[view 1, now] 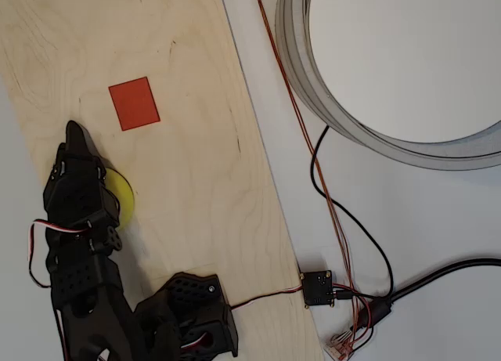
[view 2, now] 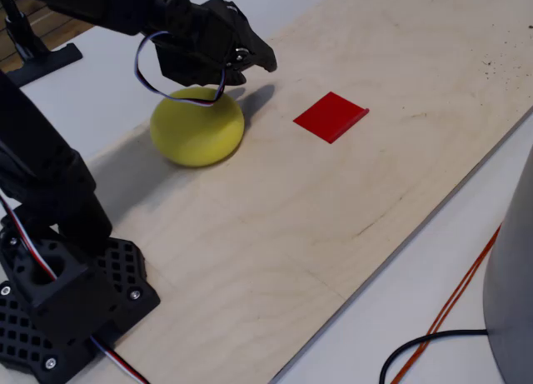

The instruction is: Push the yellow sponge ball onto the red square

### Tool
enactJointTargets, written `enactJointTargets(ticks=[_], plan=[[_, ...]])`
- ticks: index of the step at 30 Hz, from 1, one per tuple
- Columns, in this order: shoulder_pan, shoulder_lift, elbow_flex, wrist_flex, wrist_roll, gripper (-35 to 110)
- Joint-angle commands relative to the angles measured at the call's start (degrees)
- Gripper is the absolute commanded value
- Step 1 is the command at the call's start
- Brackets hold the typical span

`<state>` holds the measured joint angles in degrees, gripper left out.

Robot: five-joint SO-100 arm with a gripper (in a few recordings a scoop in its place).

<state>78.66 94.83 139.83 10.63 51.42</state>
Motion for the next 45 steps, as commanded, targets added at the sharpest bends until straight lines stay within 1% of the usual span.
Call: enactJointTargets(ticks=[1,4,6,8,13,15,17,25,31,37,45], plan=[[1.76,-4.92,-6.59,-1.23,-1.41,16],[2.72,-9.67,-11.87,-1.76,-2.29,16],[2.72,-9.67,-13.18,-1.05,-2.29,16],[2.81,-6.86,-14.5,3.96,-2.37,16],[3.34,5.19,-18.63,23.73,-3.78,15],[2.99,9.49,-17.58,27.77,-3.52,15],[2.46,13.62,-15.21,29.62,-3.08,15],[-3.08,29.88,0.26,29.18,2.72,15],[-5.71,40.61,10.37,28.3,4.66,14],[-6.33,50.1,18.46,29.0,5.27,14],[-5.71,55.55,23.73,29.97,5.27,14]])
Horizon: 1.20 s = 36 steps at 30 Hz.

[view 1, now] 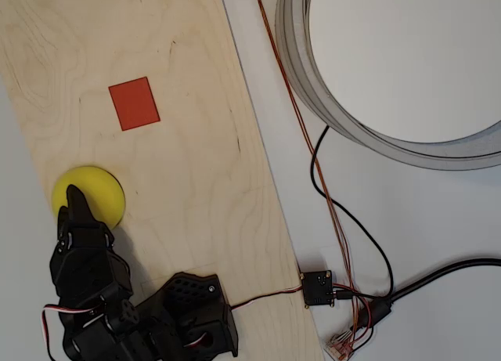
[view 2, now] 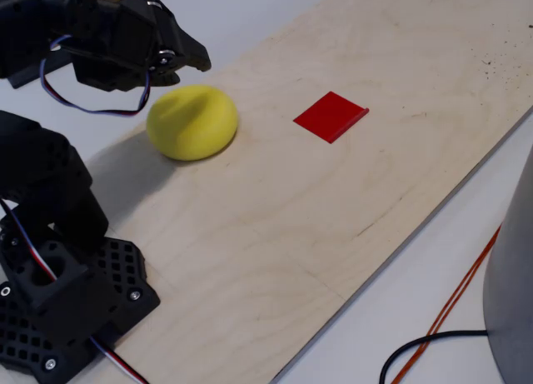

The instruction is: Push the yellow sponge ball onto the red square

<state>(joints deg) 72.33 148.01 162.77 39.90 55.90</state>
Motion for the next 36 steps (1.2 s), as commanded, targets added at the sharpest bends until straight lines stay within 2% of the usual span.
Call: enactJointTargets(ticks=[1,12,21,28,36], plan=[[0.62,3.16,1.49,0.62,0.79,14],[1.93,5.01,6.5,-2.99,0.97,14],[2.29,-13.01,5.1,-21.01,0.88,14],[2.29,-22.68,1.23,-25.58,1.32,15],[3.96,-27.77,-2.29,-25.84,1.41,15]])
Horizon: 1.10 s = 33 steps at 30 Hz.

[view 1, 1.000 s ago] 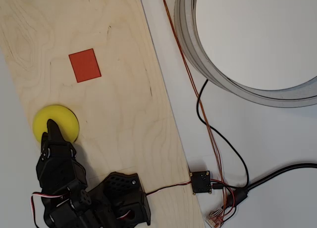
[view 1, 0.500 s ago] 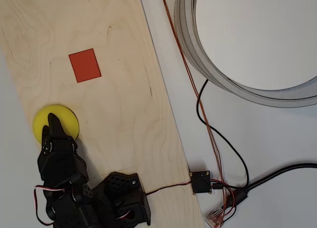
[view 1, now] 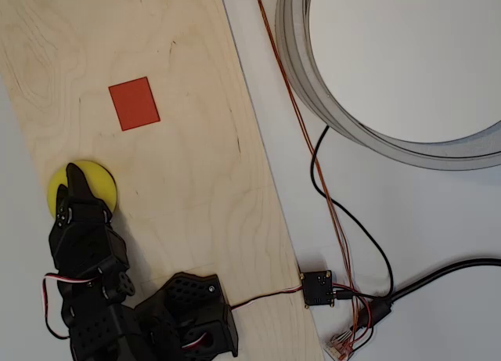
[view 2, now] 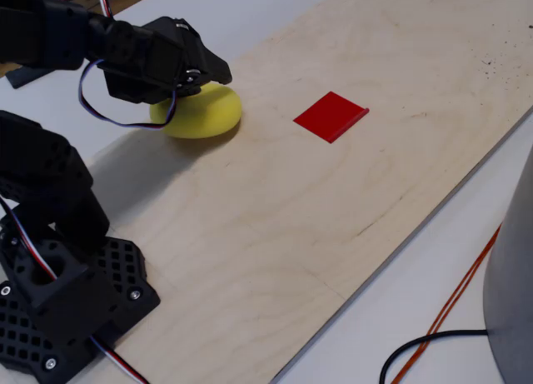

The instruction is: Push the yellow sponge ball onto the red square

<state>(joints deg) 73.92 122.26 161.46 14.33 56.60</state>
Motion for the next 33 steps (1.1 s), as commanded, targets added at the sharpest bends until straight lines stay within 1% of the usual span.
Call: enactJointTargets(ticks=[1,7,13,18,23,25,29,32,33], plan=[[2.81,-3.34,-1.93,-0.44,0.62,15],[4.57,-9.58,-5.89,-3.96,0.0,16],[7.21,-17.31,-8.79,-10.81,-1.49,15],[11.25,-22.94,-13.36,-13.36,-6.94,15],[15.47,-27.6,-19.86,-13.27,-12.83,15],[16.79,-27.69,-22.68,-11.34,-15.12,15],[20.39,-29.27,-33.22,-2.46,-21.97,16],[21.8,-29.79,-41.13,6.86,-23.47,15],[21.71,-28.65,-42.1,9.84,-22.59,15]])
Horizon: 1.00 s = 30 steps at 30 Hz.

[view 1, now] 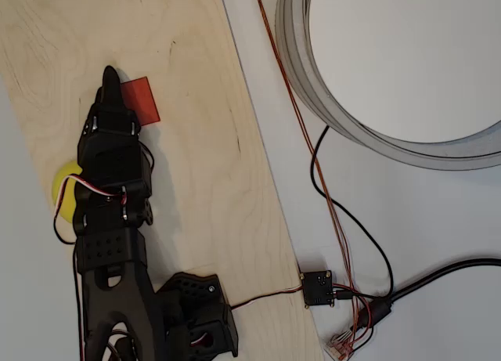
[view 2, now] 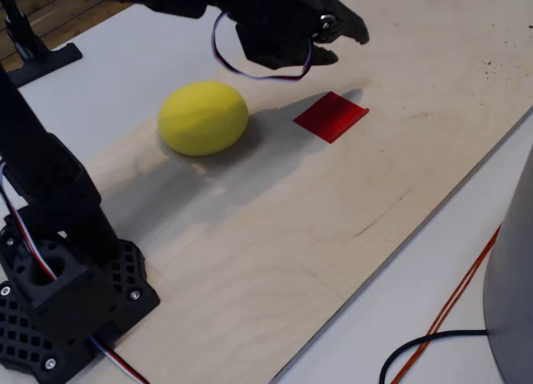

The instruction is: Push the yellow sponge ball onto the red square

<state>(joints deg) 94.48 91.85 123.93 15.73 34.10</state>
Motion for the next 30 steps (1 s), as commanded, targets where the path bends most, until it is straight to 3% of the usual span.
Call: enactJointTargets(ticks=[1,12,19,30], plan=[[0.53,3.78,-4.31,10.81,1.23,15],[-13.71,32.43,11.43,29.71,22.59,15],[-19.78,42.54,15.21,35.95,24.35,15],[-31.46,48.34,22.59,35.77,25.05,14]])
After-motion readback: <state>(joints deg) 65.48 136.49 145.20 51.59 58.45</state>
